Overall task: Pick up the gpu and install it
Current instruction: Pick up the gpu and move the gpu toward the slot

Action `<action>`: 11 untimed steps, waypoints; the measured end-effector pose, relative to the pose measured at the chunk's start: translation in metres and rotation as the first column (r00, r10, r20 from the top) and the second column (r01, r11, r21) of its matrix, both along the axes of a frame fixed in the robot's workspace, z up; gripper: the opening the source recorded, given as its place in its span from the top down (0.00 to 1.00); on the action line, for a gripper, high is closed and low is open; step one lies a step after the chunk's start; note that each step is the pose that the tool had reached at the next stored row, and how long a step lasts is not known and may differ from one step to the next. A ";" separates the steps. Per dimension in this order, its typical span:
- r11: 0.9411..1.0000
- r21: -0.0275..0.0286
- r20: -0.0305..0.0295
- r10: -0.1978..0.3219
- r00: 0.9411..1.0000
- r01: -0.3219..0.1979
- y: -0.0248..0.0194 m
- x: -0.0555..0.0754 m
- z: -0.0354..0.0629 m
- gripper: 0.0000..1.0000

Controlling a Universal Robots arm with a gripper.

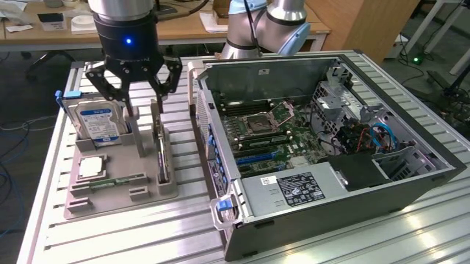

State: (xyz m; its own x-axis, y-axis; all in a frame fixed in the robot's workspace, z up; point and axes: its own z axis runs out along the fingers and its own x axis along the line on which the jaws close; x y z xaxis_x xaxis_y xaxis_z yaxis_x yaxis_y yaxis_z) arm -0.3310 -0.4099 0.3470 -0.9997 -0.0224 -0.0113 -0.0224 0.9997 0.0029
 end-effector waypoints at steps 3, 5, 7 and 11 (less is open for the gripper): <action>1.000 -0.001 0.000 0.000 1.000 0.000 -0.0030 0.000 -0.0050 0.44; 1.000 -0.001 0.000 0.000 1.000 0.000 -0.0055 0.000 -0.0084 0.44; 1.000 -0.001 0.000 0.000 1.000 0.000 -0.0072 0.000 -0.0122 0.44; 1.000 -0.001 0.000 0.000 1.000 0.000 -0.0084 0.002 -0.0193 0.44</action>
State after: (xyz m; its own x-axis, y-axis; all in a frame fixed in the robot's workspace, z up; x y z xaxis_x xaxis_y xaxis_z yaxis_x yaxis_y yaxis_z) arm -0.3293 -0.4183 0.3277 -0.9997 -0.0223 -0.0113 -0.0223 0.9997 0.0019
